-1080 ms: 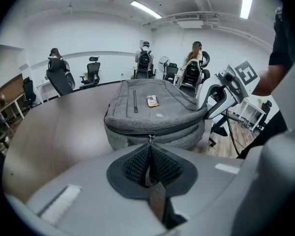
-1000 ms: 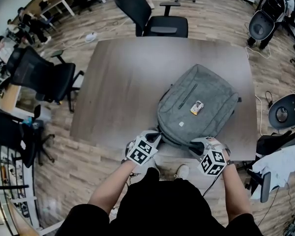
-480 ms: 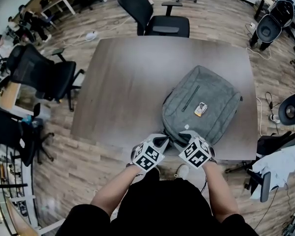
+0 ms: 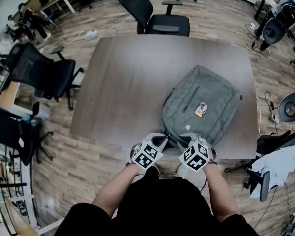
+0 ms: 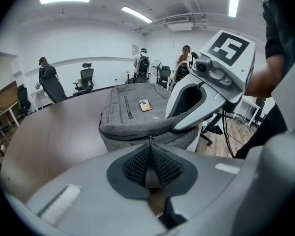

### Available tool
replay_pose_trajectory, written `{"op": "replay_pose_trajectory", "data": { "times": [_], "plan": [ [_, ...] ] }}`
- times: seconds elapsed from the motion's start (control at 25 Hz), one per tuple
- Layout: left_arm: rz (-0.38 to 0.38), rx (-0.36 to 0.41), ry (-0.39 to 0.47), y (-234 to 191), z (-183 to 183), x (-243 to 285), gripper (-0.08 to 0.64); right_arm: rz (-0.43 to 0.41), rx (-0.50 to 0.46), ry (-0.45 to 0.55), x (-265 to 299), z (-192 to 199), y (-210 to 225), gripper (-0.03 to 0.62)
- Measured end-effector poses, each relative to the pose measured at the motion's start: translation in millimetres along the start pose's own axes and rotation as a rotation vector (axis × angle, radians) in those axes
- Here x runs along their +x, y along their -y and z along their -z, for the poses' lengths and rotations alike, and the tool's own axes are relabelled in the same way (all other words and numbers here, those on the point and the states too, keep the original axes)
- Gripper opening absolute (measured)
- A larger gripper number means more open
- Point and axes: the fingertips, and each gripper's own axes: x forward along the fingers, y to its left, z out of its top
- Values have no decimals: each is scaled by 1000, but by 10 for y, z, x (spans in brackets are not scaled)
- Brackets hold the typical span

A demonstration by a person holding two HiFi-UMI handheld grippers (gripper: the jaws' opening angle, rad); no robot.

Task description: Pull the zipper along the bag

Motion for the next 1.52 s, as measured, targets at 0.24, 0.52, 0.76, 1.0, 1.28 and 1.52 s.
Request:
{"op": "replay_pose_trajectory", "data": {
  "times": [0.24,0.52,0.76,1.0,1.28,1.52],
  "plan": [
    [35,-38,14,11,-9,-47,29,-13,-89,1,-135,33,-45,52],
    [51,-72,20,-114,16,-106,29,-64,-159,14,-298,104,-108,51],
    [37,-45,-8,-251,54,-50,31,-104,-208,38,-504,239,-163,51],
    [16,23,-54,-532,188,210,34,-128,-247,30,-568,421,-262,51],
    [44,143,-95,-509,167,348,34,-117,-241,0,-542,596,-273,55],
    [50,108,-54,-385,177,310,28,-29,17,151,-511,438,-119,170]
  ]
}}
